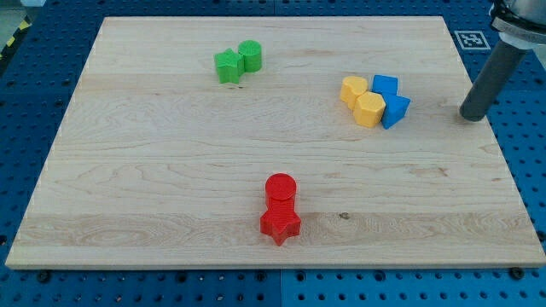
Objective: Push the yellow heart into the yellow hexagon
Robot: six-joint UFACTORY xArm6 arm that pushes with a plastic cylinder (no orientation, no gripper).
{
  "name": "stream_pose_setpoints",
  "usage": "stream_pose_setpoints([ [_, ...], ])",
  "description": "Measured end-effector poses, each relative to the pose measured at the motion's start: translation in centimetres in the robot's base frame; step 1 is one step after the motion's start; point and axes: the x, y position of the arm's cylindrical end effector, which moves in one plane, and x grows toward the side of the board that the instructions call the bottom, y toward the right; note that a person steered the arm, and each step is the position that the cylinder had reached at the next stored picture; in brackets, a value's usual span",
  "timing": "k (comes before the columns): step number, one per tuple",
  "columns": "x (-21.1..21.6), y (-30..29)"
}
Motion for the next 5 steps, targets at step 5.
stream_pose_setpoints([
  [5,-7.9,-19.8],
])
